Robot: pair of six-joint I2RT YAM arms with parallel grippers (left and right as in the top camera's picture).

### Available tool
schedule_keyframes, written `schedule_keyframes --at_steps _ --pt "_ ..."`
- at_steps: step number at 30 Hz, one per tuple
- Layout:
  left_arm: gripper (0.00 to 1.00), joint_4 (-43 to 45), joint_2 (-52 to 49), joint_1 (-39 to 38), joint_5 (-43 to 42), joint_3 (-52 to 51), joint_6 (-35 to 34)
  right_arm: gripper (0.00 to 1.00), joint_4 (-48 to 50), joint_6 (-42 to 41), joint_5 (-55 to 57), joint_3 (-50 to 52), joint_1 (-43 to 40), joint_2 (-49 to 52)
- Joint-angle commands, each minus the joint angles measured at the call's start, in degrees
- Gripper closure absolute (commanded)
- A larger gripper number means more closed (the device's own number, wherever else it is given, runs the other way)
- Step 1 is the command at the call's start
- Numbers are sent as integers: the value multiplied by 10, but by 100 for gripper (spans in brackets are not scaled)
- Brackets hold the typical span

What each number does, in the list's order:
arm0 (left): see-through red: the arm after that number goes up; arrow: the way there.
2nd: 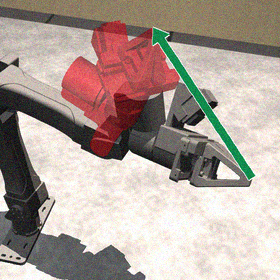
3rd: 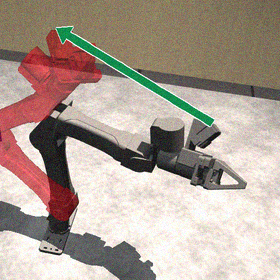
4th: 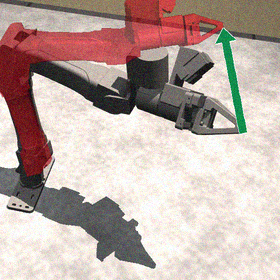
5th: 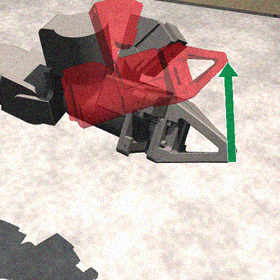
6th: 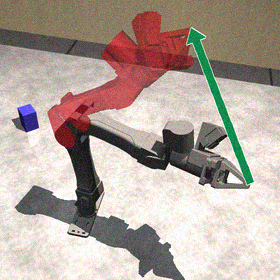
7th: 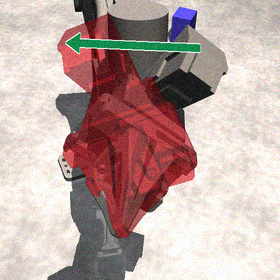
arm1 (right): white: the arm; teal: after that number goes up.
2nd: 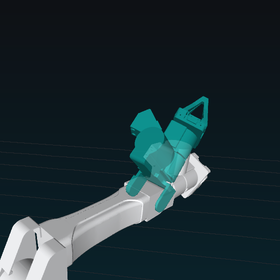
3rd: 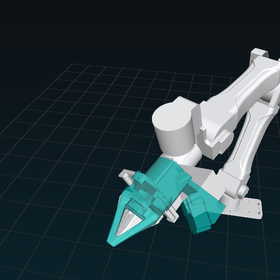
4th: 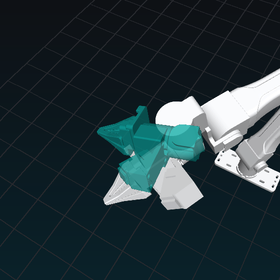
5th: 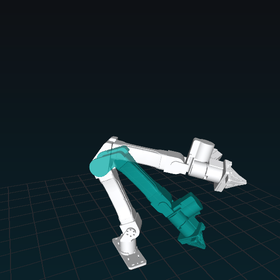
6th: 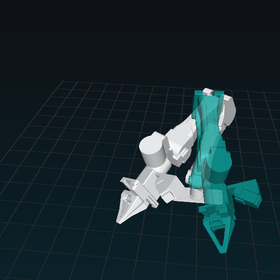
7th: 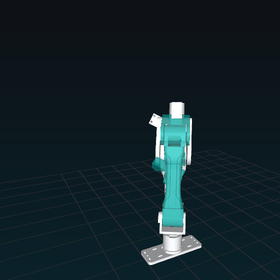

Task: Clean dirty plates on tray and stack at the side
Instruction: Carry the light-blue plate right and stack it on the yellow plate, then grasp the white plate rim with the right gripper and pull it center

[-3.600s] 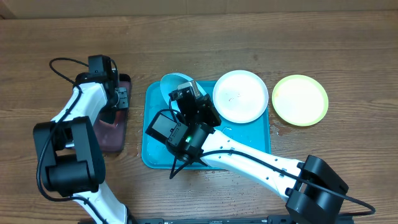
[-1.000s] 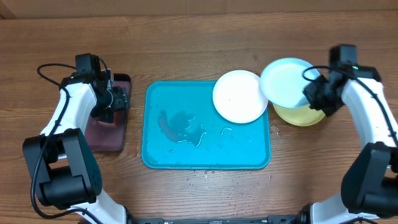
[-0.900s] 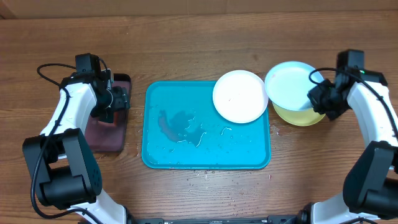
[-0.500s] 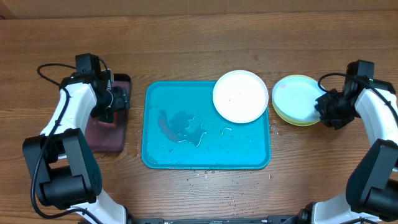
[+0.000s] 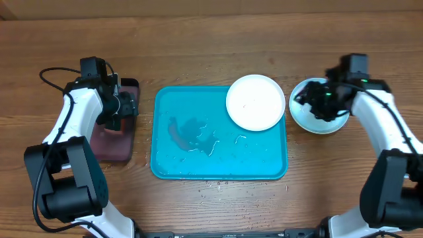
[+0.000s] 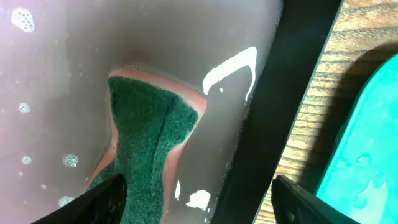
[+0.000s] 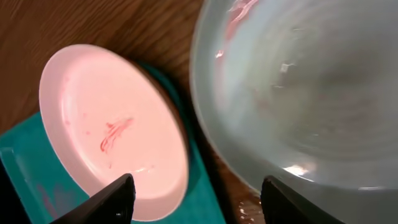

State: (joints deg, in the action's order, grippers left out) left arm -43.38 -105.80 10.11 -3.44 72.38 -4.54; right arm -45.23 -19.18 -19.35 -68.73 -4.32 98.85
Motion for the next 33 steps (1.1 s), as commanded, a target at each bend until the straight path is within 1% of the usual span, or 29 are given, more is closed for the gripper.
schedule_keyframes --at_steps 1,4,6,13,17,19,20,30,33 --pt "25 -1 15 -5 -6 9 -6 35 20 28 66 2 50 -5" --pt "25 -1 15 -5 -6 9 -6 39 41 16 106 2 84 5" --pt "25 -1 15 -5 -7 9 -6 45 62 14 125 2 102 14" --pt "25 -1 15 -5 -7 9 -6 45 132 16 164 2 121 58" --pt "25 -1 15 -5 -6 9 -6 52 153 16 162 2 122 76" --pt "25 -2 15 -5 -6 9 -6 59 155 16 161 2 122 79" --pt "25 -1 15 -5 -7 9 -6 60 153 16 161 2 122 79" --pt "25 -1 15 -5 -6 9 -6 64 106 16 157 2 122 79" --pt "25 -2 15 -5 -7 9 -6 71 100 12 152 2 122 79"
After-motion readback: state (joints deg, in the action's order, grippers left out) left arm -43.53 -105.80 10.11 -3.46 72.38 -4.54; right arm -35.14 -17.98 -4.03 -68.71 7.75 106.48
